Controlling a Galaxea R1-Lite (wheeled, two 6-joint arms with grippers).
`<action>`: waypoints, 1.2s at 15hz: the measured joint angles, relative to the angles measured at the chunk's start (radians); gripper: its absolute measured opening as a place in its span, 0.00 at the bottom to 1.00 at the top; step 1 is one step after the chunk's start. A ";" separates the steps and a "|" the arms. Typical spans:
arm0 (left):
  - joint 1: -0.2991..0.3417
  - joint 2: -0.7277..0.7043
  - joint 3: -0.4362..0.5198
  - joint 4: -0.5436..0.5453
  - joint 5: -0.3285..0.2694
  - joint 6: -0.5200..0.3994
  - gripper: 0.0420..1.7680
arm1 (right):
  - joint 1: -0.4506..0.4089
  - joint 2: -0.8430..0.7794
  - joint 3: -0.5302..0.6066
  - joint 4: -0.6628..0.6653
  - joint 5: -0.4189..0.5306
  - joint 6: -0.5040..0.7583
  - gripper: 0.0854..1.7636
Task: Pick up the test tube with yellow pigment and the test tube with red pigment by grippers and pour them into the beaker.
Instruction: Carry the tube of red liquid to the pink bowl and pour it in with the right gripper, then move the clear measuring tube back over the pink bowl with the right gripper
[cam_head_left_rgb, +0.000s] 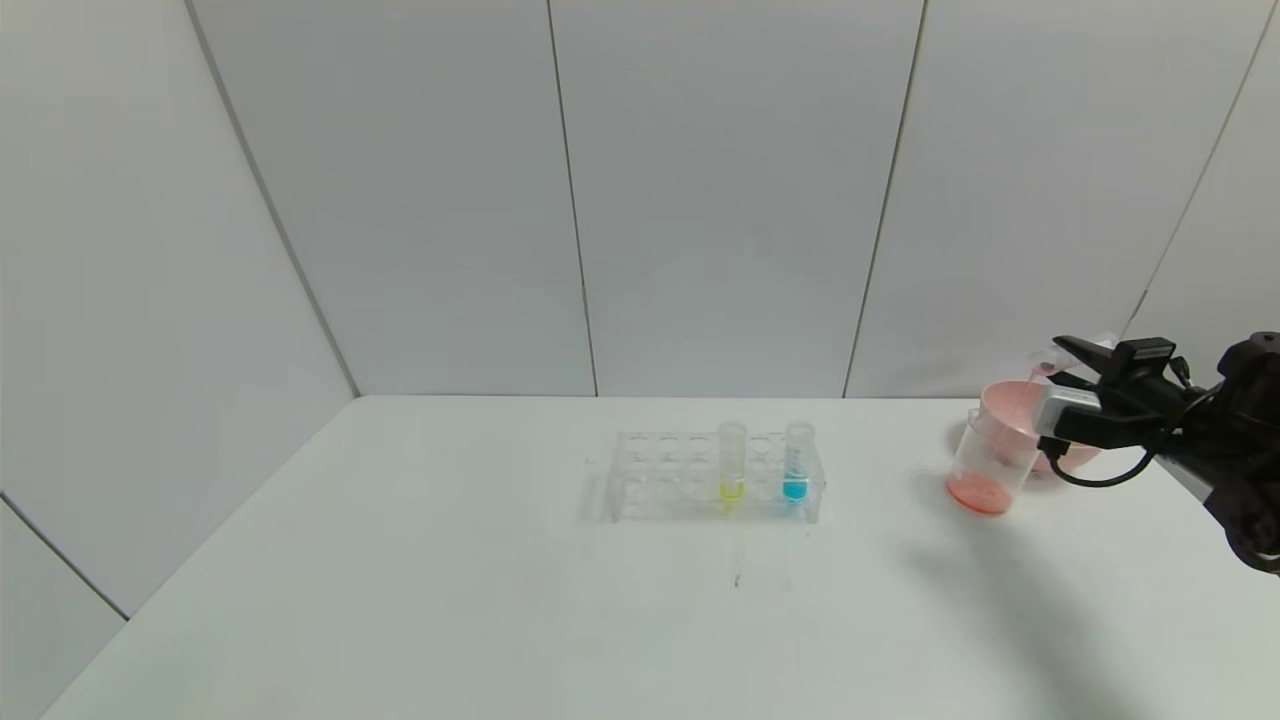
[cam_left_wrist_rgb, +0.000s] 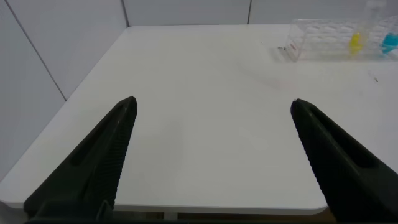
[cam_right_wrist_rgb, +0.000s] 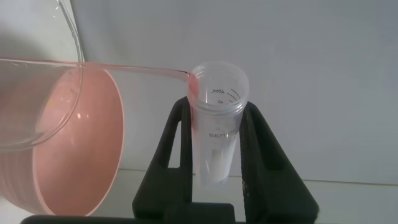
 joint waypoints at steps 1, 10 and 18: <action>0.000 0.000 0.000 0.000 0.000 0.000 1.00 | 0.000 0.000 0.000 0.000 0.000 -0.003 0.25; 0.000 0.000 0.000 0.000 0.000 0.000 1.00 | -0.001 0.000 -0.007 -0.028 -0.037 -0.067 0.25; 0.000 0.000 0.000 0.000 0.000 0.000 1.00 | 0.013 0.000 -0.012 -0.040 -0.194 0.092 0.25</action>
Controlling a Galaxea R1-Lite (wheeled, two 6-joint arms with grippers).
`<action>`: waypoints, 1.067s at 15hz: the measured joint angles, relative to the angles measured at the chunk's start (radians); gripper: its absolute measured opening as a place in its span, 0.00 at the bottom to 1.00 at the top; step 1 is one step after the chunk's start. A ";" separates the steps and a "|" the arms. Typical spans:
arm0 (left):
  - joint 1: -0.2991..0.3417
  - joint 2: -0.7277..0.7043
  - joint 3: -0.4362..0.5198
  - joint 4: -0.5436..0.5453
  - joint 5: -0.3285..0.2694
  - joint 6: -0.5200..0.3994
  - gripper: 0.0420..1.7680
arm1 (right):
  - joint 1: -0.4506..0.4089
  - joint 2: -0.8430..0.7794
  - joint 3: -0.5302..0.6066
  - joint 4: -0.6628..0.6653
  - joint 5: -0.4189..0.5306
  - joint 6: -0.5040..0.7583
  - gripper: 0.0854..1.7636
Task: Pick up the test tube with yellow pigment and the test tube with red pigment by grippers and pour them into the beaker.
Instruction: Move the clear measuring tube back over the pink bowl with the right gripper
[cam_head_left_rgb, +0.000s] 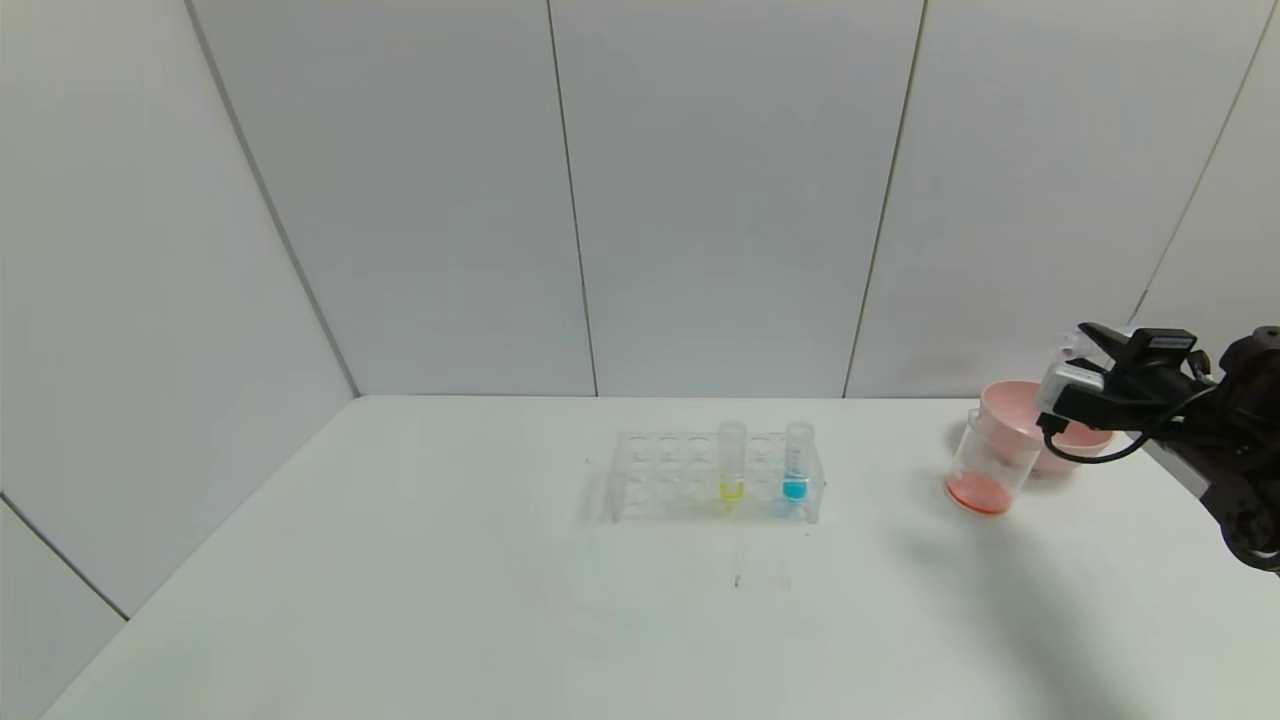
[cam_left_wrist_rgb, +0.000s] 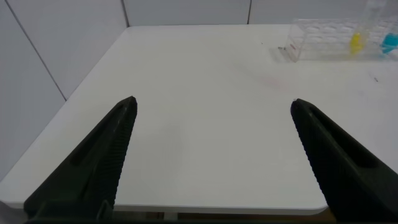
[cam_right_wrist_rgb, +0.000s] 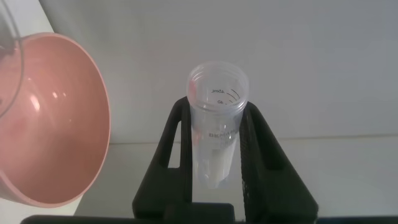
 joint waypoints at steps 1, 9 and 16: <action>0.000 0.000 0.000 0.000 0.000 0.000 1.00 | 0.007 -0.002 -0.013 0.022 -0.064 0.072 0.25; 0.000 0.000 0.000 0.000 0.000 0.000 1.00 | 0.027 -0.008 -0.182 0.360 -0.202 0.590 0.25; 0.000 0.000 0.000 0.000 0.000 0.000 1.00 | 0.065 -0.023 -0.311 0.623 -0.206 1.164 0.25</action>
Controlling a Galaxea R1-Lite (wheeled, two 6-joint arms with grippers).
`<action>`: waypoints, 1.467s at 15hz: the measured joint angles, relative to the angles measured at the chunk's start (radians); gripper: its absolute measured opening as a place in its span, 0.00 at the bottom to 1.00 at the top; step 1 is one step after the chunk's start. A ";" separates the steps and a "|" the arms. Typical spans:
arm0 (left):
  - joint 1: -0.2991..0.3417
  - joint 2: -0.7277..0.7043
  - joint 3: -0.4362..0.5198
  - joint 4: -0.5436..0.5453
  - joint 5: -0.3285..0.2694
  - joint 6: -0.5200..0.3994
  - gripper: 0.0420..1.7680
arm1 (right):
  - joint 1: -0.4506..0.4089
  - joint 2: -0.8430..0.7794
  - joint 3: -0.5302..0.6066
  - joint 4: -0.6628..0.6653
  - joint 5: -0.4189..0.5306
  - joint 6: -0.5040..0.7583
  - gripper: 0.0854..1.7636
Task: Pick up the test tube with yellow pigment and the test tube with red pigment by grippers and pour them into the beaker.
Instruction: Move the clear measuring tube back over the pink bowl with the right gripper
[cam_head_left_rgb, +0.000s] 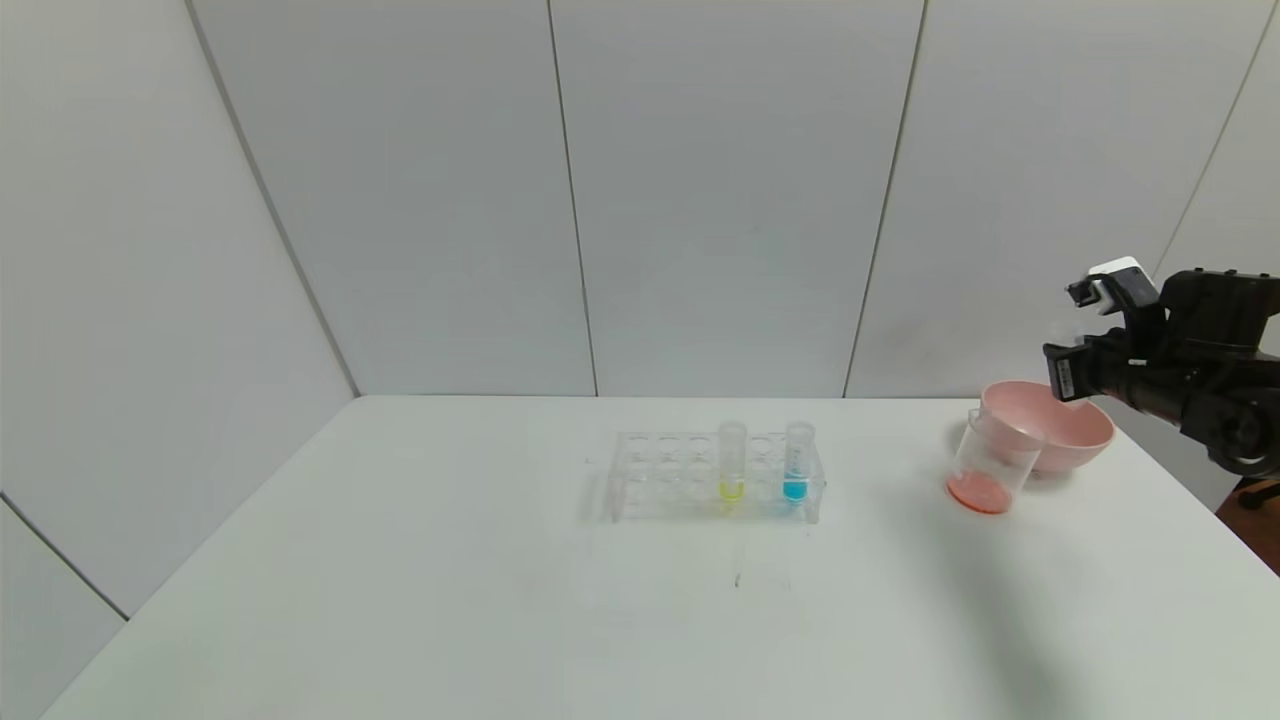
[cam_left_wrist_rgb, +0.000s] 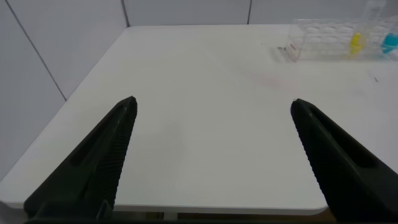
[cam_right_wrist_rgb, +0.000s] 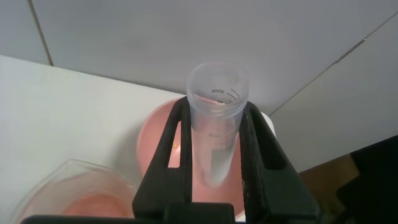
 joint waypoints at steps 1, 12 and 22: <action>0.000 0.000 0.000 0.000 0.000 0.000 1.00 | 0.001 0.000 -0.001 0.003 0.001 0.058 0.25; 0.000 0.000 0.000 0.000 0.000 0.000 1.00 | -0.024 0.055 -0.019 0.021 -0.004 0.386 0.25; 0.000 0.000 0.000 0.000 0.000 0.000 1.00 | -0.037 0.092 -0.023 0.012 -0.030 0.372 0.61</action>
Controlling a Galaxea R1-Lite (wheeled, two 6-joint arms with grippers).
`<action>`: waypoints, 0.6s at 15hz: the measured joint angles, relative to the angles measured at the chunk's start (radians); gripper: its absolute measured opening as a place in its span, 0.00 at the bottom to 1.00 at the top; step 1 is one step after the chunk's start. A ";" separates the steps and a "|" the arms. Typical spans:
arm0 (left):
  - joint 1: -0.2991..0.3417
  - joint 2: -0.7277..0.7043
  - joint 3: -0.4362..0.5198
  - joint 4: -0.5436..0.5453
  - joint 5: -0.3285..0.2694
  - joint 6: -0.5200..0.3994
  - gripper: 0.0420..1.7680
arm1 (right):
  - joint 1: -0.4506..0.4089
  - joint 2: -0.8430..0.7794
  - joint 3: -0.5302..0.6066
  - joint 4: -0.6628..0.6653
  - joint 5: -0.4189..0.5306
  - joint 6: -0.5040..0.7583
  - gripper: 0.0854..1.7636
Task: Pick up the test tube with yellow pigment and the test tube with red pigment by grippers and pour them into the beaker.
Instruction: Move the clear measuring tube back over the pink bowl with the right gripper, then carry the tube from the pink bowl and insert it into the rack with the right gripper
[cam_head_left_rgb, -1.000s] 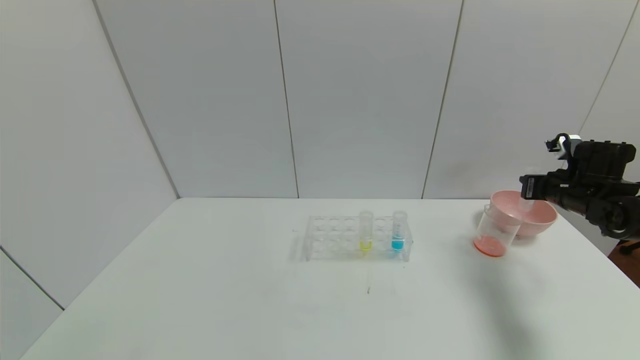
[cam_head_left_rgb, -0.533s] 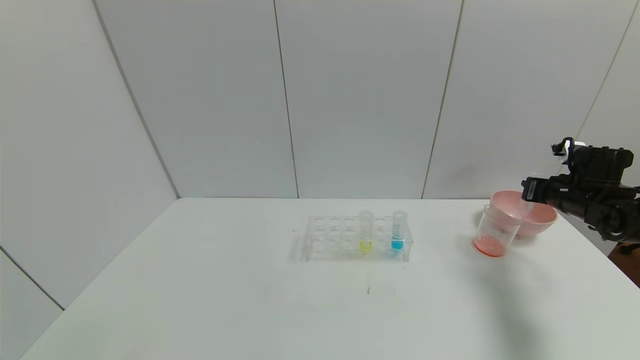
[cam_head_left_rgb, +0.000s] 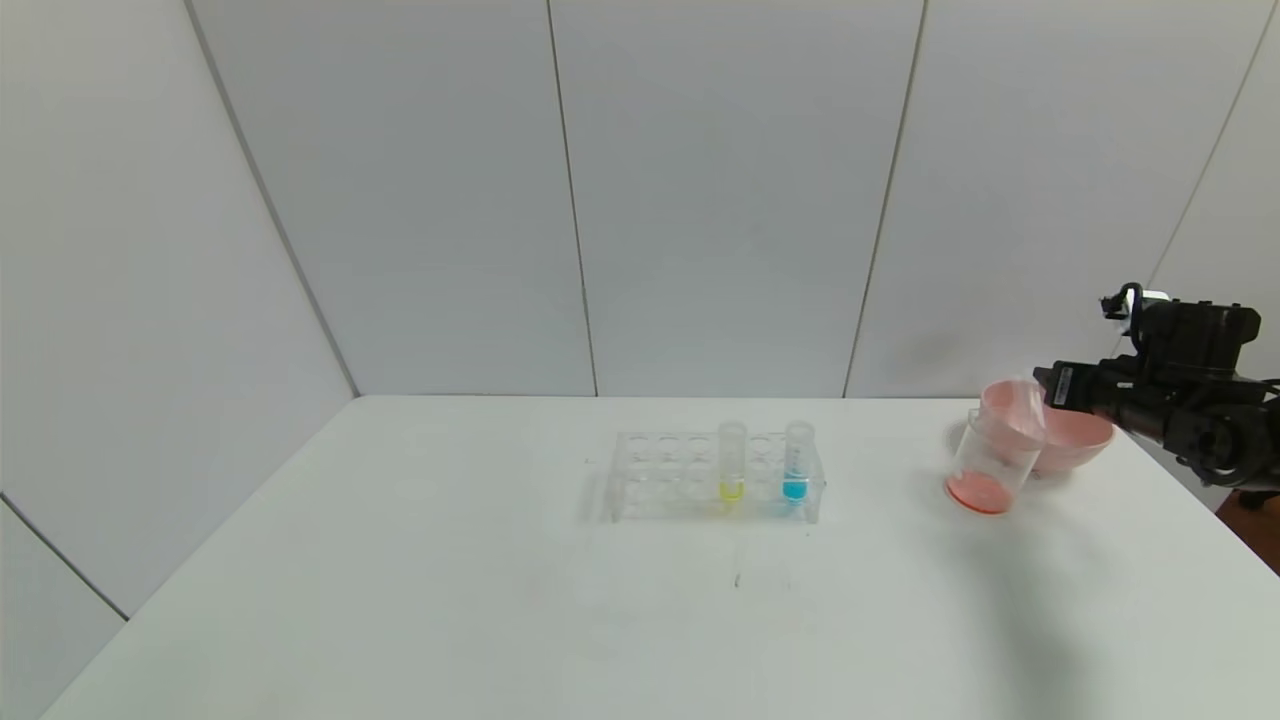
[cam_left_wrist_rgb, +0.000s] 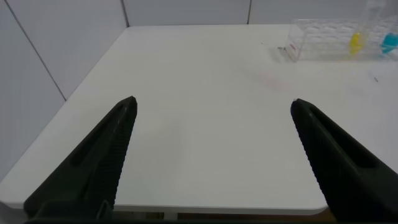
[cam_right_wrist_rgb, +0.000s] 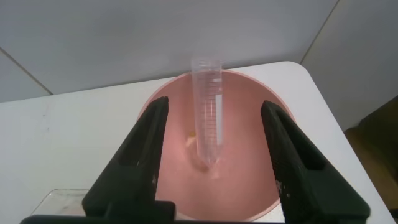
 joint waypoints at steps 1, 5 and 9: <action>0.000 0.000 0.000 0.000 0.000 0.000 1.00 | 0.000 0.000 -0.001 0.000 0.000 0.000 0.65; 0.000 0.000 0.000 0.000 0.000 0.000 1.00 | 0.000 -0.029 -0.006 0.001 0.005 -0.039 0.78; 0.000 0.000 0.000 0.000 0.000 0.000 1.00 | 0.000 -0.109 -0.002 0.001 0.010 -0.196 0.85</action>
